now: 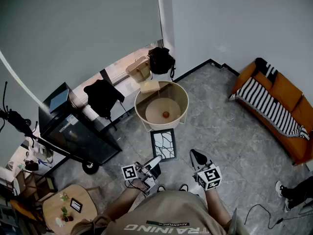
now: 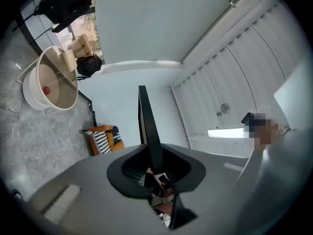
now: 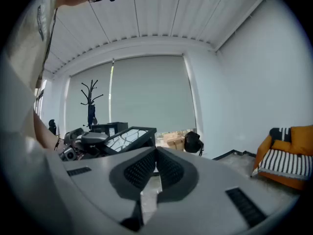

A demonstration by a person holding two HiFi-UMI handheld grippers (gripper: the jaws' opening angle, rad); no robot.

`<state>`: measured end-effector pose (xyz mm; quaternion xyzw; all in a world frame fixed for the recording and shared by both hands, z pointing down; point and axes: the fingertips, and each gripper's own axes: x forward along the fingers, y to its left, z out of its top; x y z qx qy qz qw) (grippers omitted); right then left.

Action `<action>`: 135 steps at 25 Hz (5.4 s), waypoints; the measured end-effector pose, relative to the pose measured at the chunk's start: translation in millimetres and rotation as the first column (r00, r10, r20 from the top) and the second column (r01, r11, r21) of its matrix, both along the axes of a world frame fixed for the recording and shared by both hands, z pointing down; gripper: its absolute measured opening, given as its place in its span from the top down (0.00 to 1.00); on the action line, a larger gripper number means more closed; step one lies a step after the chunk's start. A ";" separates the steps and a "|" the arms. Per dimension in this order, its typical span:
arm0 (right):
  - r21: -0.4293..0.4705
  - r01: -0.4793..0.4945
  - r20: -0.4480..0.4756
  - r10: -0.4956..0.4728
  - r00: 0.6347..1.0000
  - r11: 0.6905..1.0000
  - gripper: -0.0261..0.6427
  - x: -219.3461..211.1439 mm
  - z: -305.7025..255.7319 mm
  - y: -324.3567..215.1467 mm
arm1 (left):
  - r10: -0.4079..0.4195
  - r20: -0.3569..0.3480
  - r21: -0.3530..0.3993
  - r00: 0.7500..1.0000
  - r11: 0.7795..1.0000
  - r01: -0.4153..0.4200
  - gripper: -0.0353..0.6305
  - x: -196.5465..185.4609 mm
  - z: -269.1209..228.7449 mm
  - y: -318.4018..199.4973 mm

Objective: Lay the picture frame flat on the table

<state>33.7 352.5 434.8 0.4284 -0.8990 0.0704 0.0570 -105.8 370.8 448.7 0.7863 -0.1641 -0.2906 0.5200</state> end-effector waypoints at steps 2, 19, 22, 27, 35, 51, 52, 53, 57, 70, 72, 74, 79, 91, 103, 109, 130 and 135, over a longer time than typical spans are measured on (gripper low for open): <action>0.001 0.017 -0.009 -0.017 1.000 1.000 0.95 0.6 1.3 -1.0 | -0.007 0.002 0.004 1.000 1.000 0.007 0.84 2.9 1.6 -0.1; 0.028 0.110 -0.032 -0.109 0.994 0.994 0.95 2.2 6.5 0.2 | -0.095 0.033 -0.023 0.995 0.995 0.096 0.84 -3.7 9.1 7.5; -0.007 0.119 -0.033 -0.119 0.992 0.993 0.95 6.3 17.6 6.7 | -0.119 0.035 -0.046 0.992 0.992 0.121 0.84 -8.2 14.0 10.4; -0.051 0.138 -0.033 -0.140 0.990 0.989 0.95 21.3 36.9 9.4 | -0.151 0.047 -0.031 0.987 0.988 0.152 0.84 -1.0 15.2 5.2; -0.079 0.145 -0.007 -0.146 0.989 0.986 0.95 16.4 53.3 3.1 | -0.157 0.021 -0.069 0.987 0.985 0.158 0.84 4.6 25.6 0.6; -0.080 0.090 -0.070 -0.095 0.993 0.993 0.95 -39.5 44.9 -97.8 | -0.067 0.027 -0.082 0.997 0.994 0.069 0.84 -48.4 57.2 -99.0; -0.075 0.075 -0.070 -0.081 0.994 0.994 0.95 -41.0 44.6 -104.3 | -0.055 0.027 -0.081 0.998 0.995 0.057 0.84 -49.6 59.2 -105.7; -0.073 0.057 -0.064 -0.062 0.996 0.996 0.95 -42.2 44.8 -109.5 | -0.043 0.025 -0.082 0.999 0.996 0.045 0.84 -51.0 60.6 -111.6; -0.092 -0.014 -0.015 0.013 1.000 0.996 0.95 -48.1 45.3 -125.3 | -0.024 0.010 -0.115 1.000 0.993 0.025 0.84 -63.9 66.3 -132.9; -0.107 -0.059 -0.009 0.059 0.998 0.993 0.95 -24.8 60.8 -227.5 | -0.054 0.000 -0.159 0.999 0.986 0.053 0.84 -52.6 68.1 -228.2; -0.099 -0.048 -0.008 0.048 0.999 0.994 0.95 -17.7 61.7 -247.9 | -0.042 0.021 -0.145 0.999 0.988 0.044 0.84 -43.4 65.5 -249.5; -0.091 -0.036 -0.007 0.035 0.999 0.995 0.95 -8.1 62.5 -269.6 | -0.025 0.048 -0.128 0.999 0.991 0.031 0.84 -30.9 63.5 -271.4; -0.075 -0.011 -0.005 0.011 1.000 0.997 0.95 14.1 61.6 -323.2 | -0.034 0.056 -0.105 0.998 0.994 0.040 0.84 -6.9 56.6 -319.9; -0.145 0.041 -0.027 -0.045 0.999 0.989 0.95 15.7 84.6 -380.8 | -0.035 0.057 -0.127 0.998 0.991 0.042 0.84 12.0 71.6 -393.1; -0.160 -0.046 -0.073 0.035 0.997 0.986 0.95 -18.2 81.1 -488.0 | 0.054 0.030 -0.179 0.998 0.983 -0.047 0.84 -13.6 102.2 -500.7; -0.174 -0.112 -0.065 0.102 0.993 0.978 0.95 -35.3 90.4 -526.2 | 0.118 0.025 -0.235 0.993 0.966 -0.109 0.84 -15.1 139.7 -543.2; -0.520 -0.321 -0.159 0.280 0.947 0.792 0.95 56.0 373.1 -581.4 | 0.203 0.135 -0.511 0.970 0.853 -0.107 0.84 71.5 380.9 -602.7; -0.584 -0.355 -0.161 0.325 0.932 0.730 0.95 64.6 441.8 -574.3 | 0.203 0.121 -0.549 0.972 0.829 -0.105 0.84 94.0 434.5 -608.3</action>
